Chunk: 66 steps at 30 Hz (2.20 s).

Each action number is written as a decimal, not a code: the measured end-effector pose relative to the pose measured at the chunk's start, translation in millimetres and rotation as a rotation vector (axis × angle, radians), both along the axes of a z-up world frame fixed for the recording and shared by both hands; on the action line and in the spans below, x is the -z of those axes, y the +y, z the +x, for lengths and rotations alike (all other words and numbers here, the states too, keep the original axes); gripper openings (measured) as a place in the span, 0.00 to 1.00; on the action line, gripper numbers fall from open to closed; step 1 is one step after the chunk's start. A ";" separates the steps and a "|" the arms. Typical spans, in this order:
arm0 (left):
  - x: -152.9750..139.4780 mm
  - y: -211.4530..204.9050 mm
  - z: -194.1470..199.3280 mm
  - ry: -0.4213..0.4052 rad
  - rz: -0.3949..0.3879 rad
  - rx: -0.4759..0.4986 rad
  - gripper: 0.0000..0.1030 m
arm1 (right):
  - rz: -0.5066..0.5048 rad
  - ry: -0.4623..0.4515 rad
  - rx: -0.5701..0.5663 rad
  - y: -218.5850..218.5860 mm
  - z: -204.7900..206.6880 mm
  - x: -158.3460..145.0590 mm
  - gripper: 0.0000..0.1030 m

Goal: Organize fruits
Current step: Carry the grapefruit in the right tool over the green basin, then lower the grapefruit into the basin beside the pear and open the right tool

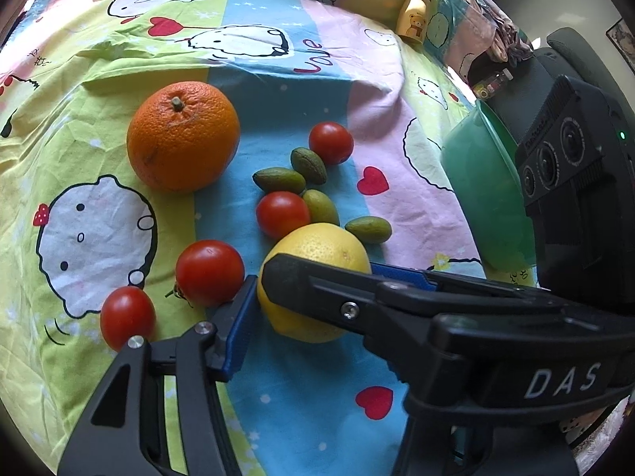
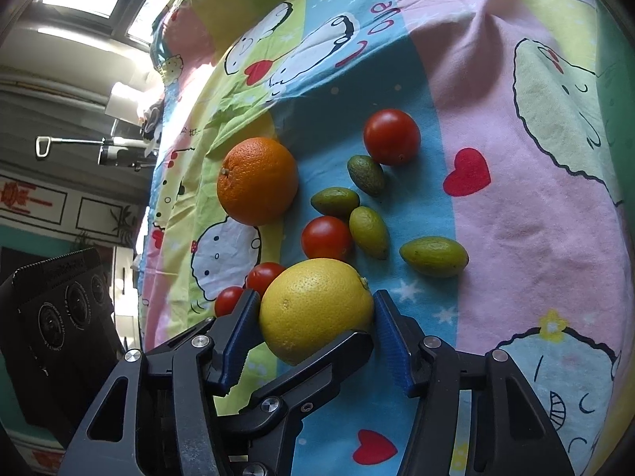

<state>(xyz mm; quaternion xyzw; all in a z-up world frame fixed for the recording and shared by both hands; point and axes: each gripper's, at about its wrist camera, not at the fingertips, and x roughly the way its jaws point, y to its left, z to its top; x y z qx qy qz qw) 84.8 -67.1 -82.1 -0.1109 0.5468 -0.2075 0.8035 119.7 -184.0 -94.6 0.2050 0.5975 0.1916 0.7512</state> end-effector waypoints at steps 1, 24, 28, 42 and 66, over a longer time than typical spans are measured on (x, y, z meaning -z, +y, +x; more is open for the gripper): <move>-0.3 -1.0 -0.1 -0.003 0.003 0.002 0.53 | 0.000 -0.007 -0.004 -0.3 -0.6 -0.3 0.58; -99.2 -55.2 -8.4 -0.248 -0.002 0.097 0.53 | 0.004 -0.261 0.068 -46.6 -32.1 -111.8 0.58; -108.6 -72.2 -6.3 -0.261 -0.007 0.128 0.53 | -0.003 -0.278 0.099 -62.4 -33.1 -123.9 0.58; -134.3 -131.1 5.8 -0.314 -0.022 0.226 0.52 | -0.009 -0.341 0.203 -118.7 -36.6 -156.2 0.58; -62.9 -201.8 52.8 -0.102 -0.024 0.326 0.52 | -0.037 -0.143 0.330 -195.6 -3.6 -88.7 0.58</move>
